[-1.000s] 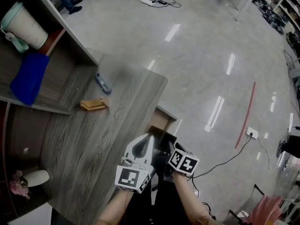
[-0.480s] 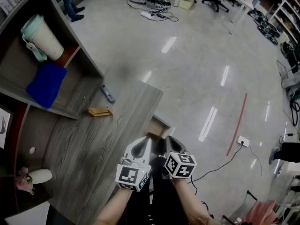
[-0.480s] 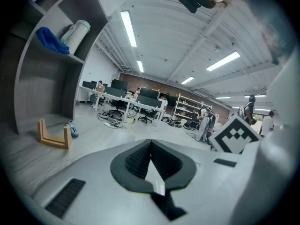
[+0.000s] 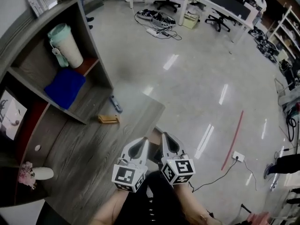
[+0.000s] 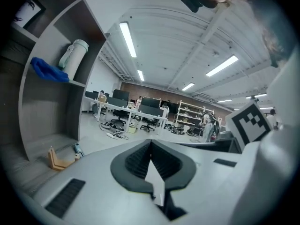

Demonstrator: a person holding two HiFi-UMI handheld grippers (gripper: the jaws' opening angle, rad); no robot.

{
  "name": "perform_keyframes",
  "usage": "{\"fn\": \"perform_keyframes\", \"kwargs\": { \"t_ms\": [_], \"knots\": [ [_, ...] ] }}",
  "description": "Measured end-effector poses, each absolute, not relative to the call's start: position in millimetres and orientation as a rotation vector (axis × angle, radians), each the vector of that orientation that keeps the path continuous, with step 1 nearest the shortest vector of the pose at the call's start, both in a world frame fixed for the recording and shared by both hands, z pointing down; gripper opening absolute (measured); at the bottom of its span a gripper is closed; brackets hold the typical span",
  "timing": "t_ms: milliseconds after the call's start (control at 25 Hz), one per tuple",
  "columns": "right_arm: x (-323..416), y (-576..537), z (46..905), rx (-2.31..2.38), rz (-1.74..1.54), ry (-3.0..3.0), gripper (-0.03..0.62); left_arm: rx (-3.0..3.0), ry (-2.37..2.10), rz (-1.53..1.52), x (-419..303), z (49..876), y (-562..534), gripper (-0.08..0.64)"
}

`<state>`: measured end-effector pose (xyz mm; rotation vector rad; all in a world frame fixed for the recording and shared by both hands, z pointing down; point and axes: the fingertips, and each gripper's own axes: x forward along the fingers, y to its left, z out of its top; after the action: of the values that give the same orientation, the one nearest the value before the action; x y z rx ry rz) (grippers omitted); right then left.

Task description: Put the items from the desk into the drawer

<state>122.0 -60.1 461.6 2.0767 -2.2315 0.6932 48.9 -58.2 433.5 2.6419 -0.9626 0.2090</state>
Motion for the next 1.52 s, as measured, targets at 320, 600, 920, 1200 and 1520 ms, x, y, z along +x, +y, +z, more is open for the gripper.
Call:
{"fn": "perform_keyframes", "kwargs": {
  "t_ms": [320,600,920,1200,1520],
  "knots": [
    [110,-62,407,1.975,0.488,-2.381,0.011,2.654,-1.021,0.145,41,397,-49,0.009],
    [98,-62,384,1.906,0.408,-2.482,0.011,2.664,-1.125,0.113,30,379,-48,0.009],
    [103,-64,376,1.885,0.385,-2.515,0.012,2.668,-1.174,0.085,26,371,-51,0.009],
    [106,-68,375,1.878,0.386,-2.521,0.012,2.668,-1.171,0.090,32,370,-56,0.009],
    [100,-74,378,1.843,0.394,-2.535,0.012,2.612,-1.196,0.094,28,378,-65,0.009]
  ]
}}
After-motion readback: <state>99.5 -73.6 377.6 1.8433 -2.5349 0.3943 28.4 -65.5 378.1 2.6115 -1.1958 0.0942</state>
